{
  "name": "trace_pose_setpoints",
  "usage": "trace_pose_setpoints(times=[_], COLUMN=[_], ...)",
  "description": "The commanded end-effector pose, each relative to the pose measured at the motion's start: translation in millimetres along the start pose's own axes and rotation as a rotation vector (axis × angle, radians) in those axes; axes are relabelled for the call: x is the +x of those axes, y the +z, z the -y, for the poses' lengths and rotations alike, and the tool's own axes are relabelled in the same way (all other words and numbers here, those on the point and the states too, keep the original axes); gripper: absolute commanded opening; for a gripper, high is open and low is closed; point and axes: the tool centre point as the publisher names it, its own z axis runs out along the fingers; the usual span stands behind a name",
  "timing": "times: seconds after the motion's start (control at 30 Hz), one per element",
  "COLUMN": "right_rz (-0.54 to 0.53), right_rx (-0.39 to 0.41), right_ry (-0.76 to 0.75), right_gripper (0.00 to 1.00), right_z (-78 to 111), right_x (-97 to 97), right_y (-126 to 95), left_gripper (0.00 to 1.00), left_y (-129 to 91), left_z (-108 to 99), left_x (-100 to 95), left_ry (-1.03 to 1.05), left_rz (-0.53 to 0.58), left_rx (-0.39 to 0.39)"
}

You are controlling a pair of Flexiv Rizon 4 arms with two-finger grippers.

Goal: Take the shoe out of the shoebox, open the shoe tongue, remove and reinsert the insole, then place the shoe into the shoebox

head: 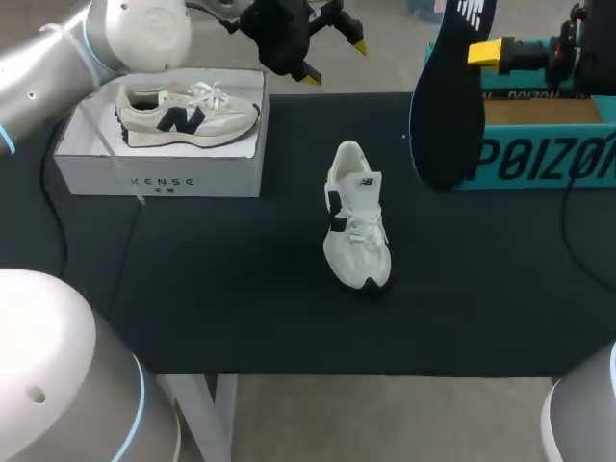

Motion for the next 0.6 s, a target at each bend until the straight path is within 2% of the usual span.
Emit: trace_pose_setpoints(times=[0.03,0.17,0.33,0.47,0.6], right_rz=[-0.023,0.033,0.068,0.07,0.065], right_rx=[0.077,0.097,0.127,0.155,0.2], right_ry=[0.124,0.165,0.194,0.22,0.242], right_gripper=[0.0,0.0,0.0,0.0,0.0], right_z=[-39.3,-55.5,-74.0,-85.7,-90.0], right_x=[-40.3,-61.4,-84.0,-91.3,-92.1], right_y=[16,23,37,48,58], left_gripper=[1.0,1.0,1.0,1.0,1.0], left_y=[-35,-52,-60,-57,-50], left_z=[19,27,37,41,42], left_x=[0.2,-15.0,-31.4,-40.6,-48.3], left_ry=[-0.01,-0.007,0.015,0.029,0.029], left_rz=[0.563,0.645,0.736,0.804,0.858], left_rx=[-0.12,-0.156,-0.169,-0.163,-0.119])
